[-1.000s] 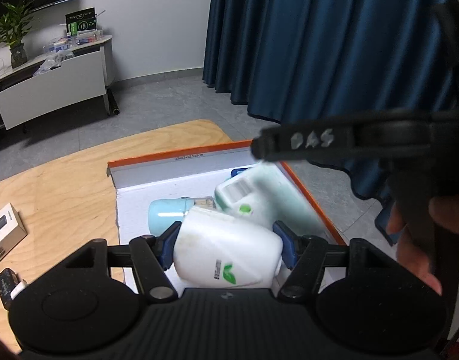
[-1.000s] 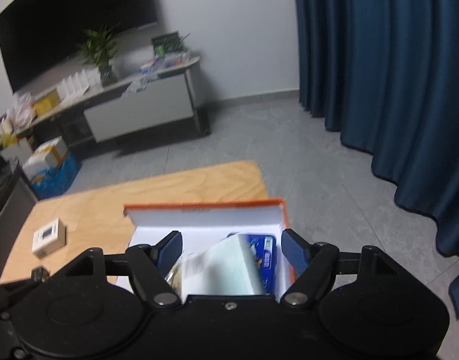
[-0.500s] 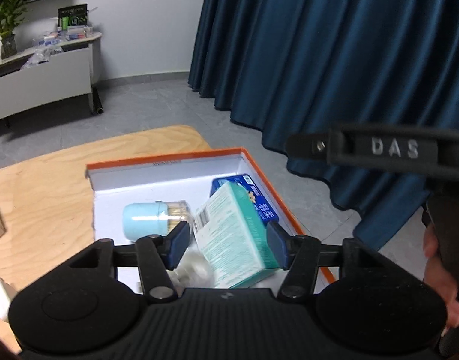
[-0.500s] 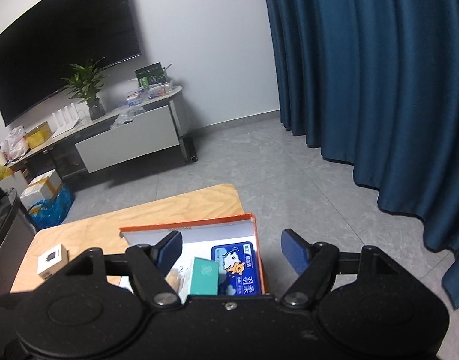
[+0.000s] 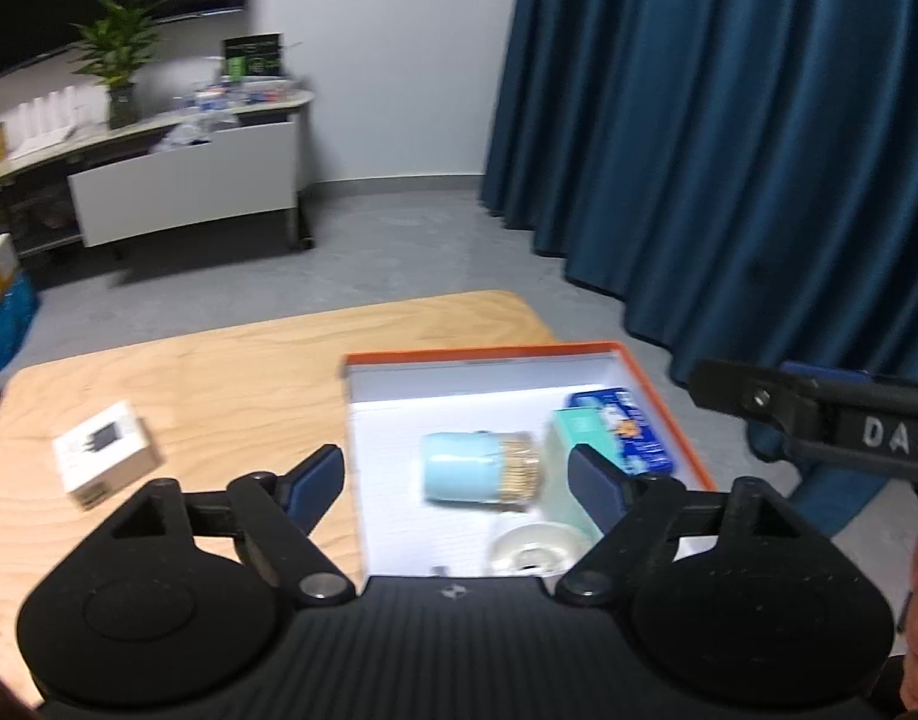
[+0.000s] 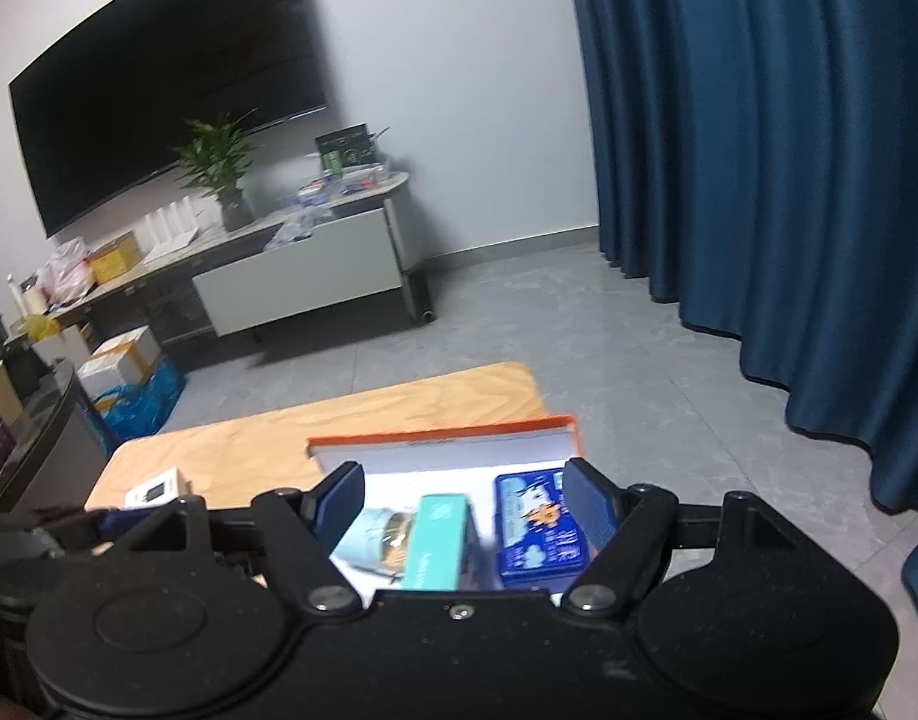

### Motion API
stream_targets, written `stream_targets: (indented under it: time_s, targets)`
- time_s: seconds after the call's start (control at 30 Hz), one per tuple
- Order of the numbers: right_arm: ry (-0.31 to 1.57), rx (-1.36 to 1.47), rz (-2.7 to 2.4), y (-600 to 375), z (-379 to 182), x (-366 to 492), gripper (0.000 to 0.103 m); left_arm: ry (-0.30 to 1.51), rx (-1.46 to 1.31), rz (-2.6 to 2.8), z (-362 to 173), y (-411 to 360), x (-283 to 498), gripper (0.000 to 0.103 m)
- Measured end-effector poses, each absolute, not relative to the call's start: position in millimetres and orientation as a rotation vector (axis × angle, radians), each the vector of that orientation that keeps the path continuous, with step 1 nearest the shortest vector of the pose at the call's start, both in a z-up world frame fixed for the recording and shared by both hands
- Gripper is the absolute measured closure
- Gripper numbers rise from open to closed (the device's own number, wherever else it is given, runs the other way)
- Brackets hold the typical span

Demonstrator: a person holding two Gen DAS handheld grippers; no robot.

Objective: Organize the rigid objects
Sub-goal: 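Release the device with the left tool while the right tool releases the bandage box in the lid, then move both tools back toward the remaining items on the table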

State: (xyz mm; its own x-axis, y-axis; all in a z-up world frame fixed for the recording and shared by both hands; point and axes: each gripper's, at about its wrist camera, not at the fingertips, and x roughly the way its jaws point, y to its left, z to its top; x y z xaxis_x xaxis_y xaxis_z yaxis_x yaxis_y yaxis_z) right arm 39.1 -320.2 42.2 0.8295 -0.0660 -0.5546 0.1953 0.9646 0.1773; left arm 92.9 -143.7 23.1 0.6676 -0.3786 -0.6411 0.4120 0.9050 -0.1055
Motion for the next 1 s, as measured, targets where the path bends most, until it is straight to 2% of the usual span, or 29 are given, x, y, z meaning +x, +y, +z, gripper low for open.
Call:
stream_targets:
  time_s: [0.17, 1.0]
  targets:
    - [0.601, 0.22, -0.104, -302, 39, 43, 0.016, 0.72, 0.049, -0.383, 26, -126, 95, 0.013]
    - [0.663, 0.159, 0.034, -227, 29, 56, 0.016, 0.729, 0.003, -0.258, 21, -64, 95, 0.011]
